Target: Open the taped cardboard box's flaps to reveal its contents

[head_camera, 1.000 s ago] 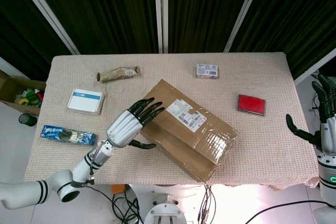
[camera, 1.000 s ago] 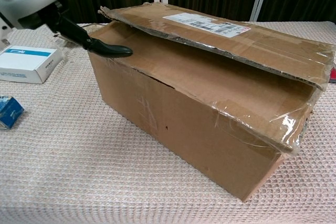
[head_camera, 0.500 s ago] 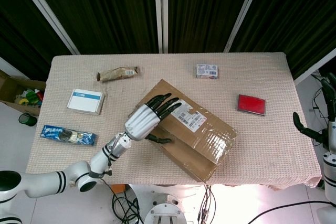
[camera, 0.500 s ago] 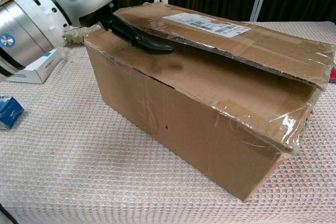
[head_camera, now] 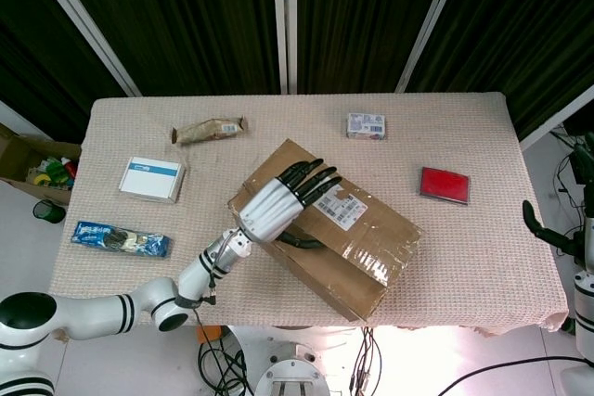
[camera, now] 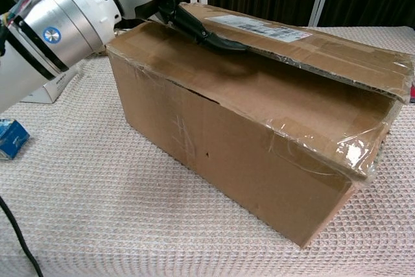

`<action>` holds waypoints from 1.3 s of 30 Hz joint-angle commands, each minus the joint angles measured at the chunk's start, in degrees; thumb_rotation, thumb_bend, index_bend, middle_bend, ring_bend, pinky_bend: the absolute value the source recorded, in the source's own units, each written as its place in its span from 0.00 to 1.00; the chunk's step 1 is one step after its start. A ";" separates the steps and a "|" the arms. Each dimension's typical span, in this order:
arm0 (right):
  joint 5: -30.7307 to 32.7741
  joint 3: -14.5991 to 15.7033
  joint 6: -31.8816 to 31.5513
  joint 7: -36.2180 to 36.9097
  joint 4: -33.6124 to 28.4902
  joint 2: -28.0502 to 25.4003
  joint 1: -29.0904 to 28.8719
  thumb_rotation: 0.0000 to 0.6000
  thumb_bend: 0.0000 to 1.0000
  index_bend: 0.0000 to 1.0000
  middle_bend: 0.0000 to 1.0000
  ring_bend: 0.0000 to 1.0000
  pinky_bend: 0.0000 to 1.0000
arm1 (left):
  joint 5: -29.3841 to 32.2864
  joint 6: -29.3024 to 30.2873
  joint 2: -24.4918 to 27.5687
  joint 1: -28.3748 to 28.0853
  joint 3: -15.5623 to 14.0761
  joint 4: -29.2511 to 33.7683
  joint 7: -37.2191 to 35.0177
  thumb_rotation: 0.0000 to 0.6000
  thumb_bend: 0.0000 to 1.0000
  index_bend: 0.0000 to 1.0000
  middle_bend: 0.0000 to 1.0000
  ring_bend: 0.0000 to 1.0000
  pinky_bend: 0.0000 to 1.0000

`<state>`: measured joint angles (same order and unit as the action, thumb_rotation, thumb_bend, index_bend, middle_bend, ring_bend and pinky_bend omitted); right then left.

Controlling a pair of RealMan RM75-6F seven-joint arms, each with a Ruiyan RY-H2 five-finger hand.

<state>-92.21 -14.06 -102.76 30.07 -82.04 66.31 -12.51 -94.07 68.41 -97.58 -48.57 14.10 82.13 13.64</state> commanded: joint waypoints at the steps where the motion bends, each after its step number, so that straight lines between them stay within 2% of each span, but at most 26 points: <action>1: 0.35 -0.08 0.04 0.69 0.58 -0.04 0.17 1.00 0.33 0.00 0.00 0.00 0.00 | 0.45 0.12 -0.47 -0.60 0.54 -0.15 0.50 0.55 0.07 0.01 0.09 0.04 0.18; 12: 0.85 -0.56 -0.09 1.93 1.78 -0.17 0.26 1.00 0.33 0.00 0.00 0.00 0.00 | 2.83 -0.84 -2.18 -4.11 3.89 -1.15 3.15 0.55 0.09 0.01 0.10 0.04 0.18; 20: 1.45 -1.04 -0.44 2.37 2.19 -0.46 0.56 1.00 0.33 0.00 0.00 0.00 0.00 | 6.15 -3.00 -3.02 -9.46 9.61 -2.07 7.76 0.54 0.09 0.01 0.10 0.04 0.18; 27: 2.07 -1.44 -0.27 3.07 2.26 -0.73 0.65 1.00 0.33 0.00 0.00 0.00 0.00 | 10.03 -6.08 -5.60 -16.34 14.43 -5.87 13.75 0.54 0.09 0.01 0.09 0.04 0.18; 33: 2.58 -1.70 -0.19 3.85 2.25 -1.39 0.97 1.00 0.33 0.00 0.00 0.00 0.00 | 12.87 -7.02 -9.63 -23.62 18.41 -13.36 15.59 0.54 0.09 0.01 0.09 0.04 0.18; 39: 2.68 -1.84 -0.57 4.35 1.97 -1.87 1.40 1.00 0.33 0.00 0.00 0.00 0.00 | 14.56 -6.10 -17.25 -31.83 20.38 -28.11 13.80 0.54 0.09 0.01 0.09 0.04 0.17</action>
<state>-89.53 -15.90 -103.33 34.43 -80.07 64.44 -11.11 -81.06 62.07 -110.58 -75.94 32.95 60.52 28.32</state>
